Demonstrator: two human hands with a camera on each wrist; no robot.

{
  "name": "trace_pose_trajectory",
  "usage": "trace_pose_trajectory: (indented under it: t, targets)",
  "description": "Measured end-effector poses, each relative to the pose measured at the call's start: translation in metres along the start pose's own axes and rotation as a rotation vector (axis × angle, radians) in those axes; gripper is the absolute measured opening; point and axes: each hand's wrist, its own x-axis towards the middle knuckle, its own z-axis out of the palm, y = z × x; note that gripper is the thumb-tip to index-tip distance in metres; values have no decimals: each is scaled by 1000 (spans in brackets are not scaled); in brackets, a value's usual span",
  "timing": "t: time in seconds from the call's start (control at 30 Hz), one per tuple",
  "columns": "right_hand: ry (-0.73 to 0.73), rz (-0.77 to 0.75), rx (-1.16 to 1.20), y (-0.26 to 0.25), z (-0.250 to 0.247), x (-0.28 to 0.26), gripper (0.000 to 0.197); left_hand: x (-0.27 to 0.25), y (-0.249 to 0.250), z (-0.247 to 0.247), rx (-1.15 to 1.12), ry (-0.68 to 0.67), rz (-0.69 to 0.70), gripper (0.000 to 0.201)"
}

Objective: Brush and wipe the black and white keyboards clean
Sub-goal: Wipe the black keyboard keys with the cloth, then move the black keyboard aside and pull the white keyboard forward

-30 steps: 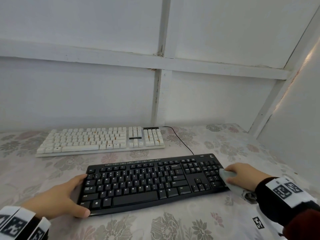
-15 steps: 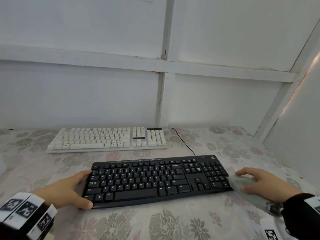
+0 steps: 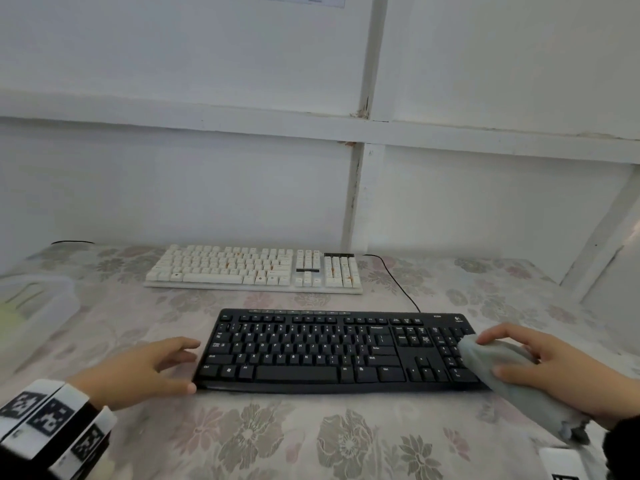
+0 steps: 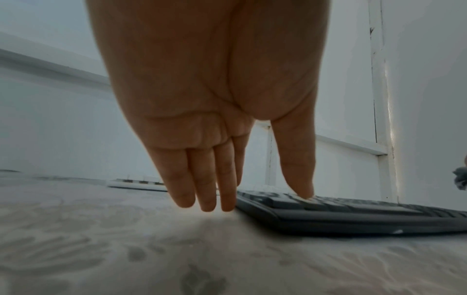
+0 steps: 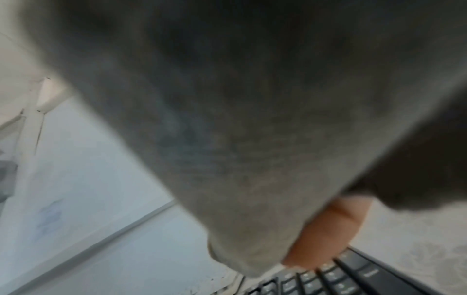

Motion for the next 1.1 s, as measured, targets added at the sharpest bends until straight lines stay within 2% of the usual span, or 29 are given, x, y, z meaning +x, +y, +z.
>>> trace_pose_trajectory:
  t: [0.17, 0.27, 0.33, 0.37, 0.4, 0.43, 0.5, 0.53, 0.6, 0.63, 0.73, 0.9, 1.03, 1.1]
  targets:
    - [-11, -25, 78, -46, 7, 0, 30, -23, -5, -20, -113, 106, 35, 83]
    - [-28, -77, 174, -80, 20, 3, 56, -37, -19, -40, -133, 186, 78, 91]
    - [-30, -107, 231, -105, 36, 10, 49, -46, -32, -55, -113, 242, 108, 89]
    - [-43, -115, 269, -120, 46, 13, 44, -52, -37, -64, -109, 260, 123, 81]
    - [-64, -126, 315, -136, 56, 17, 48, -58, -41, -74, -102, 271, 137, 70]
    - [-86, -139, 356, -152, 69, 23, 60, -64, -46, -84, -83, 280, 149, 63]
    - [-93, -161, 418, -183, 97, 39, 77, -75, -58, -109, -47, 305, 174, 61]
    - [-100, -181, 432, -202, 113, 46, 71, -81, -65, -121, -42, 327, 180, 61]
    - [-91, -214, 439, -243, 145, 58, 35, -90, -80, -147, -58, 357, 174, 59]
    - [-79, -234, 421, -261, 160, 65, 25, -93, -89, -159, -52, 373, 172, 63]
    - [-96, -282, 374, -319, 210, 80, 31, -99, -120, -193, 7, 413, 151, 77]
    - [-232, -311, 431, -398, 291, 100, 44, -100, -170, -227, 148, 346, 34, 78]
    - [-230, -301, 476, -436, 348, 119, 49, -96, -194, -240, 181, 283, 20, 92]
    - [-233, -274, 505, -451, 370, 125, 48, -92, -194, -242, 169, 235, 22, 74]
